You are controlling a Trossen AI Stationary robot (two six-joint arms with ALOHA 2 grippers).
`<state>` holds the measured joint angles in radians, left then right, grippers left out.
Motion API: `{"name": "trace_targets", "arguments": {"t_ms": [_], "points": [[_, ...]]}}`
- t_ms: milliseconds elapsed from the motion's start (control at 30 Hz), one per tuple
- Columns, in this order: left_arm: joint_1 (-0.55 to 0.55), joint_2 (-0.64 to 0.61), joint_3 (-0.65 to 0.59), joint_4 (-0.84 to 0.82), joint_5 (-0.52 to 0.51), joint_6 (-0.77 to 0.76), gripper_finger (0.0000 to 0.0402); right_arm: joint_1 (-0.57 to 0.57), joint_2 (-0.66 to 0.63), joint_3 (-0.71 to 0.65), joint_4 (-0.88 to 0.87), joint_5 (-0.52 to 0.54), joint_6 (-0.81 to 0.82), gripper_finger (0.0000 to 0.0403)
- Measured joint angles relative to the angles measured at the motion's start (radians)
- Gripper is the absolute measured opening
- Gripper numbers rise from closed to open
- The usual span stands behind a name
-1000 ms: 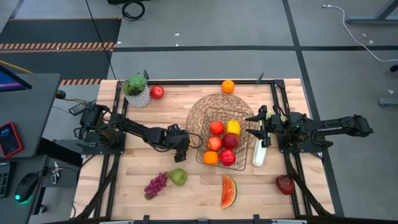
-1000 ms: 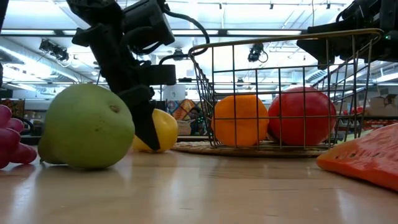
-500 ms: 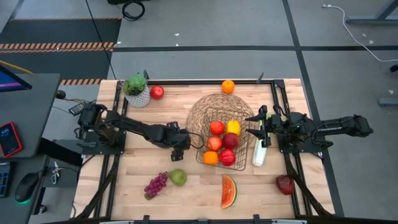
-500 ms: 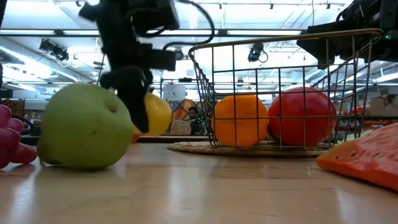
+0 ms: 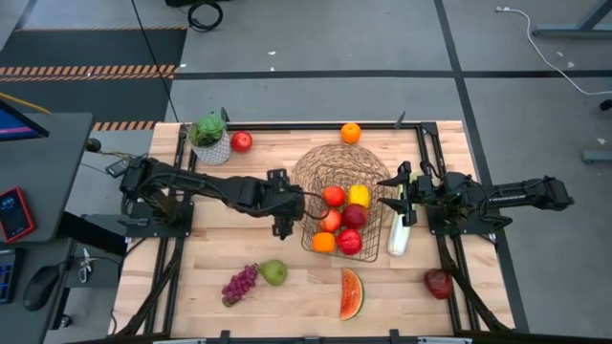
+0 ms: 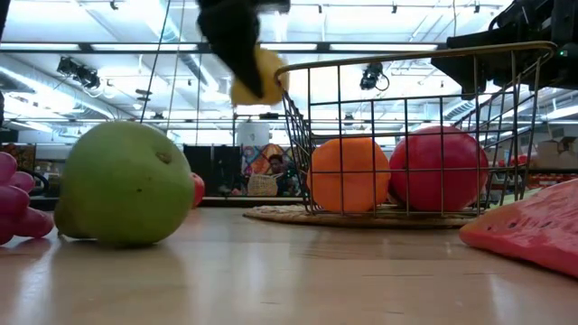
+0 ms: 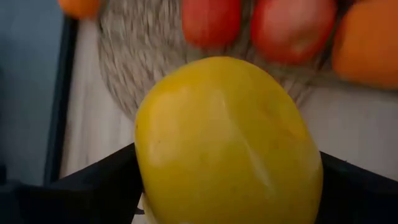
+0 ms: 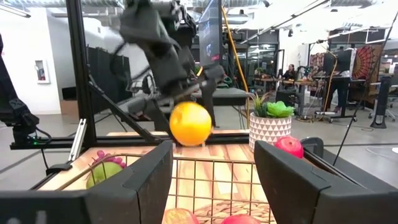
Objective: Build produce basket
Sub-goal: Put the yellow pear into the wire basket
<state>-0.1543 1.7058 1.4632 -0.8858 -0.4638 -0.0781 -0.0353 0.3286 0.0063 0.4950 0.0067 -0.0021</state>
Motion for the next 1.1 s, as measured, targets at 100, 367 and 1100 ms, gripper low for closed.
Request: {"name": "trace_targets", "arguments": {"t_ms": [100,367,1100], "points": [[0.0,-0.001,0.041,0.068,-0.006,0.045,0.0348,0.0,0.0,0.0,0.0,0.0,0.0,0.0231],[0.001,0.011,0.046,0.349,-0.004,0.201,0.0348,0.0,0.0,0.0,0.0,0.0,0.0,0.0231],[0.016,0.14,-0.05,0.79,0.053,0.607,0.0348,0.0,0.007,0.0,0.004,0.0,0.0,0.0231]]}}
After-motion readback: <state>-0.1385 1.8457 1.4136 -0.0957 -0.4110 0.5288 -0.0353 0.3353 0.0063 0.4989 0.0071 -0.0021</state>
